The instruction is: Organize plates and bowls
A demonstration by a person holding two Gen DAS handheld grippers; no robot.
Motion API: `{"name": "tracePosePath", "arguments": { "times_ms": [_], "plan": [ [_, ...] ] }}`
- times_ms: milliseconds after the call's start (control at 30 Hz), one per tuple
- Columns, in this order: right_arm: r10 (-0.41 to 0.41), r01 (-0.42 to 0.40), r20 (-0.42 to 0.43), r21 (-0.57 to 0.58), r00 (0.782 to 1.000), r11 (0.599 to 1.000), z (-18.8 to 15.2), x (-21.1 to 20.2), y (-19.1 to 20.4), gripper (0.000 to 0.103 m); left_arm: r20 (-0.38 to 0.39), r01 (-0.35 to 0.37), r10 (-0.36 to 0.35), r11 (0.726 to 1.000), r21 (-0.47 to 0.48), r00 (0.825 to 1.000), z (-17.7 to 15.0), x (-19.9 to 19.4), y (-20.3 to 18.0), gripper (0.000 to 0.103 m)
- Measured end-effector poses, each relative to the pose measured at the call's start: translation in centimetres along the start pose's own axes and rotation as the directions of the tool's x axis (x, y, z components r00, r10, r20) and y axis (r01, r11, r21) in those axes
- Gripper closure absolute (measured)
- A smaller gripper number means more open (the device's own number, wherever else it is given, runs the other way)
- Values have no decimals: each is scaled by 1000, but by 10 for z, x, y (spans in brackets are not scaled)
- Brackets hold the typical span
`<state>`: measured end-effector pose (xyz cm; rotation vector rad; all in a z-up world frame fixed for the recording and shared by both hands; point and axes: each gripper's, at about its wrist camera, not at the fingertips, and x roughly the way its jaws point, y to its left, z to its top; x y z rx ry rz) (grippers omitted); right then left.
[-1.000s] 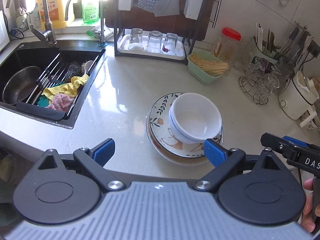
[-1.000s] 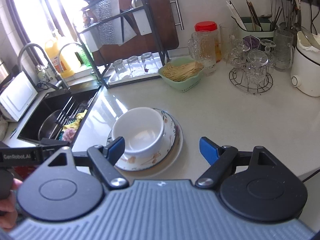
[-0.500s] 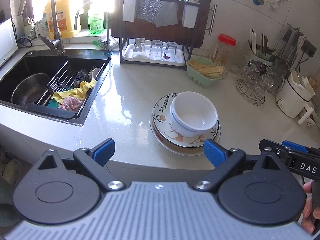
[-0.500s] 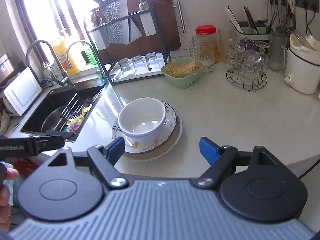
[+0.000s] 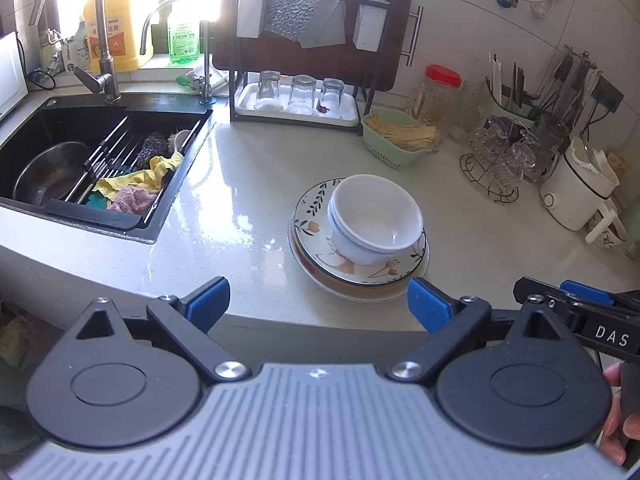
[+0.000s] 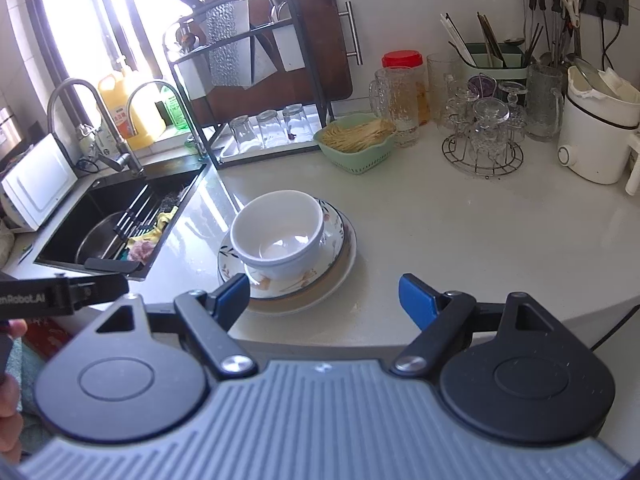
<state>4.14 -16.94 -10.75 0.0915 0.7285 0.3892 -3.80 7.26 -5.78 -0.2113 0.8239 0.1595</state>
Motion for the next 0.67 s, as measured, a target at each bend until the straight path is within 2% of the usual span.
{"name": "tracePosePath", "arguments": {
  "times_ms": [667],
  "plan": [
    [-2, 2, 6, 12, 1000, 1000, -7, -8, -4, 20, -9, 19, -18, 1000, 23, 1000, -6, -1, -9, 6]
  ]
}}
